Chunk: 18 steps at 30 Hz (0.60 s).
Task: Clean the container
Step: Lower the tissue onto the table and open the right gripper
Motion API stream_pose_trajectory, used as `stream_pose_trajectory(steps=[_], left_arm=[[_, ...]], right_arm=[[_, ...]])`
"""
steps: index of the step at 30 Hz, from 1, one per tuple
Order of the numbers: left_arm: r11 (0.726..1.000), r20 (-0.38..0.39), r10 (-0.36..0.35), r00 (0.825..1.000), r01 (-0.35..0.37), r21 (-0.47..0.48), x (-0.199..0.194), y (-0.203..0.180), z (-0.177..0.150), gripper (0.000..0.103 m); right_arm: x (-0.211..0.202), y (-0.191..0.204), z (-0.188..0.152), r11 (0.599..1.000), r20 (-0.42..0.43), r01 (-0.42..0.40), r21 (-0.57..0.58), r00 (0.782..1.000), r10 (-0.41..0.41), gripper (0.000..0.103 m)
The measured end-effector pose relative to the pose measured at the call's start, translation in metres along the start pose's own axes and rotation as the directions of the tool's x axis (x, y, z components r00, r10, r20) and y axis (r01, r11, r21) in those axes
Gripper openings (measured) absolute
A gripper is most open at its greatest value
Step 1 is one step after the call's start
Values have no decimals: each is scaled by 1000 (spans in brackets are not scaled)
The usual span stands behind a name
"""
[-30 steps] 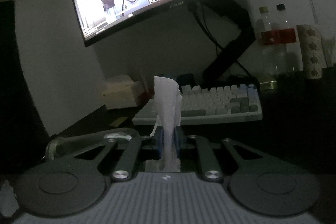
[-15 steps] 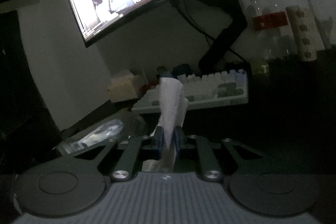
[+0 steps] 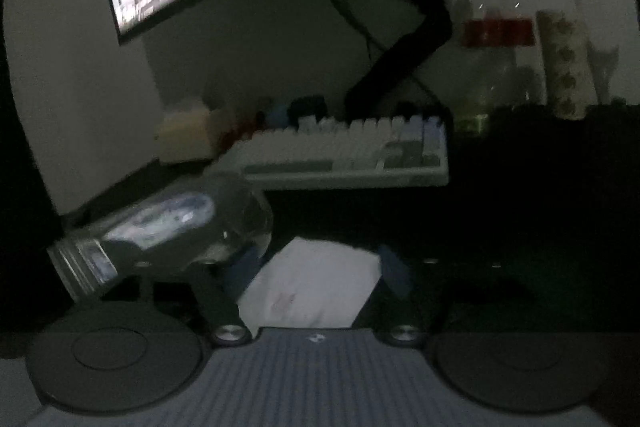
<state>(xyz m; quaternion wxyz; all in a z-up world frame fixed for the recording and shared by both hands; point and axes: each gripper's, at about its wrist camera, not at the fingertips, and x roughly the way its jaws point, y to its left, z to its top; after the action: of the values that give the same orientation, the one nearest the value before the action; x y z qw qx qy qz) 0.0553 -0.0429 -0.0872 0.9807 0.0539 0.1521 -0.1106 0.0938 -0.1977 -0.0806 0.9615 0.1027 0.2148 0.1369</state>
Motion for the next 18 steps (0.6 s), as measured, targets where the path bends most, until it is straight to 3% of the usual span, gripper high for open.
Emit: stream_pose_trajectory(steps=[6,12,14,16,18], left_arm=[[1000,-39,26,999,-26,-12,-4,-3,6,12],[997,-67,77,995,-75,34,-10,-10,11,12],[996,-70,83,994,-80,41,-14,-10,13,19],[994,-78,98,992,-94,61,-18,-13,15,39],[987,-95,134,986,-125,97,-20,-16,17,41]], right_arm=[[-29,-8,10,998,75,-4,69,997,-2,103],[-38,1,20,997,13,25,69,1000,-26,103],[-40,4,21,995,3,51,83,999,-52,103],[-42,8,21,992,-6,91,82,996,-91,103],[-44,15,21,990,-16,137,47,991,-136,103]])
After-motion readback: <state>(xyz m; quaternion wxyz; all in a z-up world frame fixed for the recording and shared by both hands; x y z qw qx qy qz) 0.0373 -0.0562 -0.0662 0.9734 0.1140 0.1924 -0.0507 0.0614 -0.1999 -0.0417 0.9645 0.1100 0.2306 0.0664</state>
